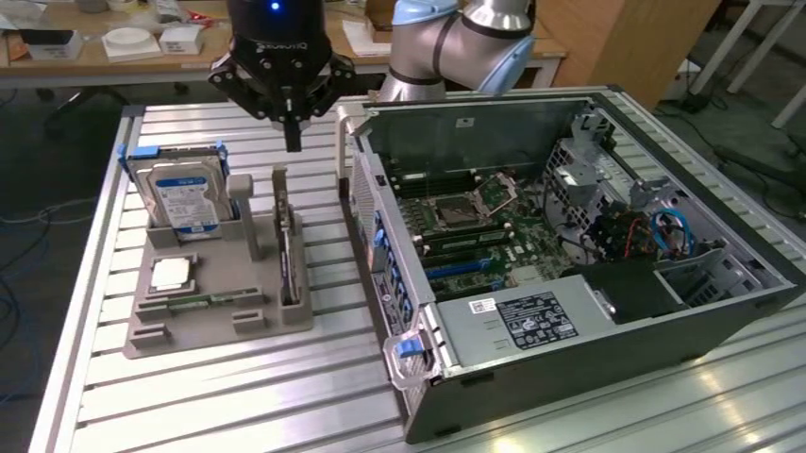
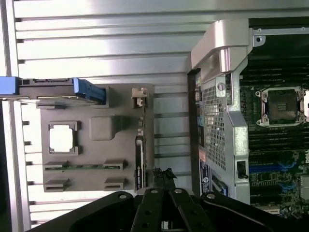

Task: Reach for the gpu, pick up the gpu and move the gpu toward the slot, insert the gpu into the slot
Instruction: 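Reach for the gpu, then pick up the gpu and move the gpu toward the slot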

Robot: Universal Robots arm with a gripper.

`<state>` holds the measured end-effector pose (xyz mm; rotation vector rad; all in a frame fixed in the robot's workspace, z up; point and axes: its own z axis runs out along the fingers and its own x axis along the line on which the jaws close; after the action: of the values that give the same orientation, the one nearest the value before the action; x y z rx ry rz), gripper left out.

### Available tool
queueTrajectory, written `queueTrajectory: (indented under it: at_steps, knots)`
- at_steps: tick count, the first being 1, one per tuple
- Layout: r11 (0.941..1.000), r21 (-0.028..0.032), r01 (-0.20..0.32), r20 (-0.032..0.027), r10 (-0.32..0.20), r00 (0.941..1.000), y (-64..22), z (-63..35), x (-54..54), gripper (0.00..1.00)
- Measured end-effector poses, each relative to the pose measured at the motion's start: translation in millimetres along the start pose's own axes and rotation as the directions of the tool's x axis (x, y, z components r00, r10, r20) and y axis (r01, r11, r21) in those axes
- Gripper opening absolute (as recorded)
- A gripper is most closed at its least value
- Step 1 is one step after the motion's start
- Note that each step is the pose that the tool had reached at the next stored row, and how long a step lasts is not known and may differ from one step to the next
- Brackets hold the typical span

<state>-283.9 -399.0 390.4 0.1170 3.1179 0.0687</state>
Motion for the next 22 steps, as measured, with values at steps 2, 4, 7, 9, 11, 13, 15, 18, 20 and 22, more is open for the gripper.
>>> queueTrajectory:
  at_steps: [2, 4, 7, 9, 11, 13, 15, 18, 20, 22]
  knots:
    - [1.0000, 0.0001, 0.000, -0.0007, 0.000, 1.0000, -0.3, 0.1, 4.1, 0.10]
    - [1.0000, 0.0001, 0.000, -0.0014, 0.000, 1.0000, -0.7, 0.2, 8.2, 0.10]
    - [1.0000, 0.0001, 0.000, -0.0022, 0.000, 1.0000, -1.1, 0.3, 14.6, 0.10]
    - [1.0000, 0.0002, 0.000, -0.0029, 0.000, 1.0000, -1.4, 0.4, 18.6, 0.10]
    - [1.0000, 0.0002, 0.000, -0.0034, 0.000, 1.0000, -1.7, 0.5, 22.2, 0.10]
    - [1.0000, 0.0004, 0.000, -0.0040, 0.000, 1.0000, -2.0, 0.6, 25.9, 0.10]
    - [1.0000, 0.0003, 0.000, -0.0044, 0.000, 1.0000, -2.3, 0.7, 29.6, 0.10]
    - [1.0000, 0.0004, 0.000, -0.0052, 0.000, 1.0000, -2.7, 0.8, 34.7, 0.10]
    - [1.0000, 0.0003, -0.001, -0.0055, 0.001, 1.0000, -2.7, 0.9, 35.1, 0.10]
    - [1.0000, 0.0004, 0.000, -0.0056, 0.001, 1.0000, -2.7, 0.8, 35.1, 0.10]
